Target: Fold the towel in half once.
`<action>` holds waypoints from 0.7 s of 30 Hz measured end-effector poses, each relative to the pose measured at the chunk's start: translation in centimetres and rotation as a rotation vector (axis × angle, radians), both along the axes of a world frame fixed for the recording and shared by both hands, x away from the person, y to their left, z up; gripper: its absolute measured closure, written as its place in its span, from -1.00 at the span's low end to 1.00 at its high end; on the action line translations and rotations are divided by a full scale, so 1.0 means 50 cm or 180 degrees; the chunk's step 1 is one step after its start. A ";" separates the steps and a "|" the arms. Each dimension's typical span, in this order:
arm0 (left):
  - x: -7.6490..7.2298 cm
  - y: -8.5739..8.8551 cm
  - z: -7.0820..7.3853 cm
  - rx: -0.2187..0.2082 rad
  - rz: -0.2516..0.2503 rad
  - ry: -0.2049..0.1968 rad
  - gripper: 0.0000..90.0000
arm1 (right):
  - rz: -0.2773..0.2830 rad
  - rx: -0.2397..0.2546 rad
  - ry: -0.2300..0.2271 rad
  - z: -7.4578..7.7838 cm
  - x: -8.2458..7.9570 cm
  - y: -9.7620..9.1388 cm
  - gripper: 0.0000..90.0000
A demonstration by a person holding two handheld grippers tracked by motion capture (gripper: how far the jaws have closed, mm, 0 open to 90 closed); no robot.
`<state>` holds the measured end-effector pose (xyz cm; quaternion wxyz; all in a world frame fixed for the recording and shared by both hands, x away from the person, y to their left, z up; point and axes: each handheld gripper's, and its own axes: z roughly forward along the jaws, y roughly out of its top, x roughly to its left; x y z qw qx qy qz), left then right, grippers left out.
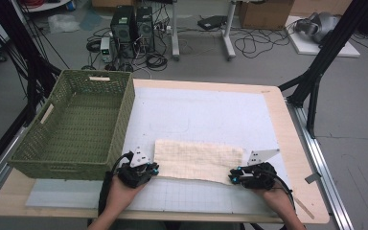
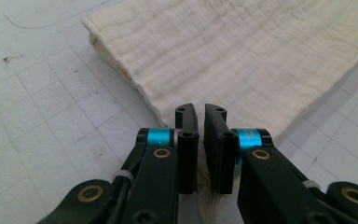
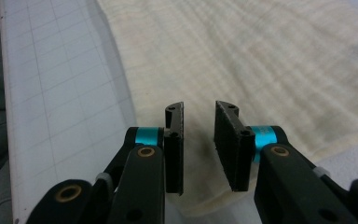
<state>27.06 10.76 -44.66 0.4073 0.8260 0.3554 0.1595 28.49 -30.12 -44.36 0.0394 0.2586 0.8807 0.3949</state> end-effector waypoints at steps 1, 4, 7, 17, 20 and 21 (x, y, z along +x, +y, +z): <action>-0.001 0.001 0.001 0.0003 -0.0002 -0.0024 0.81 | 0.0003 0.0003 0.0015 0.000 0.000 0.000 0.61; -0.002 0.002 0.002 -0.0054 -0.0011 -0.0054 0.75 | 0.0006 0.0037 0.0032 0.000 0.001 0.000 0.55; 0.000 0.005 0.006 -0.0186 -0.0024 -0.0050 0.67 | -0.0006 0.0112 -0.0021 0.002 0.002 0.000 0.47; -0.002 0.019 0.027 -0.0423 -0.0107 -0.0139 0.37 | -0.0250 0.0355 -0.0084 0.018 0.010 -0.005 0.17; -0.002 0.021 0.028 -0.0431 -0.0080 -0.0171 0.30 | -0.0276 0.0393 -0.0078 0.017 0.010 -0.007 0.11; -0.001 0.022 0.029 -0.0434 -0.0074 -0.0181 0.28 | -0.0295 0.0400 -0.0094 0.017 0.011 -0.009 0.08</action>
